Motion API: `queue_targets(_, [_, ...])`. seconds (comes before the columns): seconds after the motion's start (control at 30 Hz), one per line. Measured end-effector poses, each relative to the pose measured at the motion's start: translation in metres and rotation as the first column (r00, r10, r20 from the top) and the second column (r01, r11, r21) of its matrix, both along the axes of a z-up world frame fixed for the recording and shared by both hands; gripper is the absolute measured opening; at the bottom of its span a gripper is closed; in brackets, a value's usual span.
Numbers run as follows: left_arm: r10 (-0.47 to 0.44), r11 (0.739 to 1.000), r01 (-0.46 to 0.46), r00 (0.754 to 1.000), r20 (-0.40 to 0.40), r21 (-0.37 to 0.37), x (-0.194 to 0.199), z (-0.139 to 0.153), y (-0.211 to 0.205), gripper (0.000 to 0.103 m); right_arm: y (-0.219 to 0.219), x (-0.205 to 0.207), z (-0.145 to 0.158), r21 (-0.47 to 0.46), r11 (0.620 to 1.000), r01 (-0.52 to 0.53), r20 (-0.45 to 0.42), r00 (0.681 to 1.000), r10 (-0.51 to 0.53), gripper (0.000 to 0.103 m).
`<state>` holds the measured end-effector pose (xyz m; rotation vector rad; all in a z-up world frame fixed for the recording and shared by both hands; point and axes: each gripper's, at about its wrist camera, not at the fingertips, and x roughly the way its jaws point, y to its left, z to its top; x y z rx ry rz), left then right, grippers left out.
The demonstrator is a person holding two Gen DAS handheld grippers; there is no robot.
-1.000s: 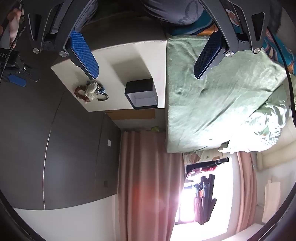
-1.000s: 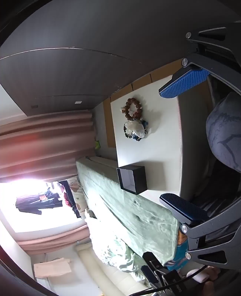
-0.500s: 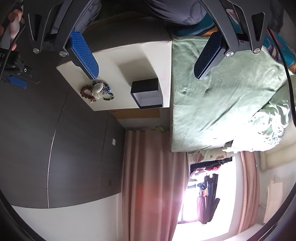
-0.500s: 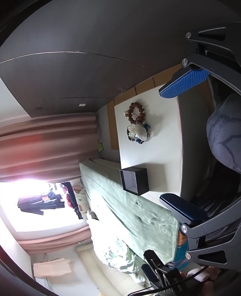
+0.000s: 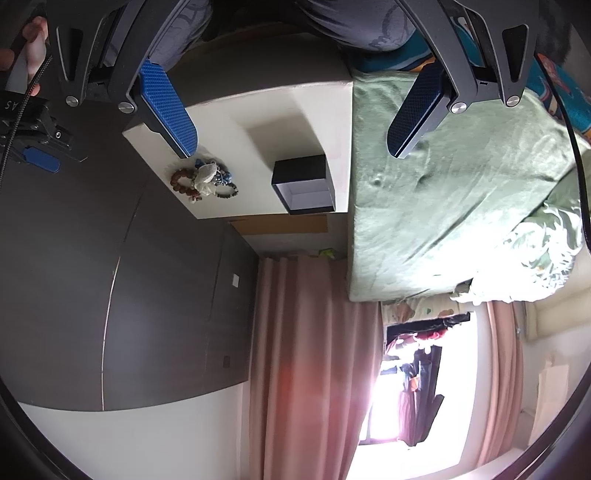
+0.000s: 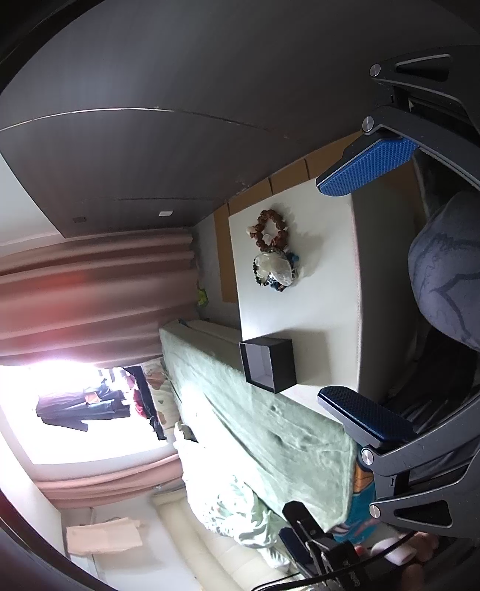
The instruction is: Organize jewelry
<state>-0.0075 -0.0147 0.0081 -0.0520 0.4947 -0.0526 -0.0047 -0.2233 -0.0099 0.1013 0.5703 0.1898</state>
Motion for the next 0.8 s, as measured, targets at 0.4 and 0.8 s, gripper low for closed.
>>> queue_targets(0.4, [-0.031, 0.999, 0.031, 0.999, -0.010, -0.013, -0.004, 0.002, -0.003, 0.103, -0.004, -0.003, 0.003, -0.001, 1.000, 0.014, 0.006, 1.000, -0.014, 0.103])
queue_targets(0.8, [-0.039, 0.999, 0.039, 0.999, -0.022, -0.007, 0.001, 0.001, -0.011, 0.103, -0.014, -0.012, 0.009, 0.010, 0.999, 0.041, 0.037, 0.998, -0.041, 0.103])
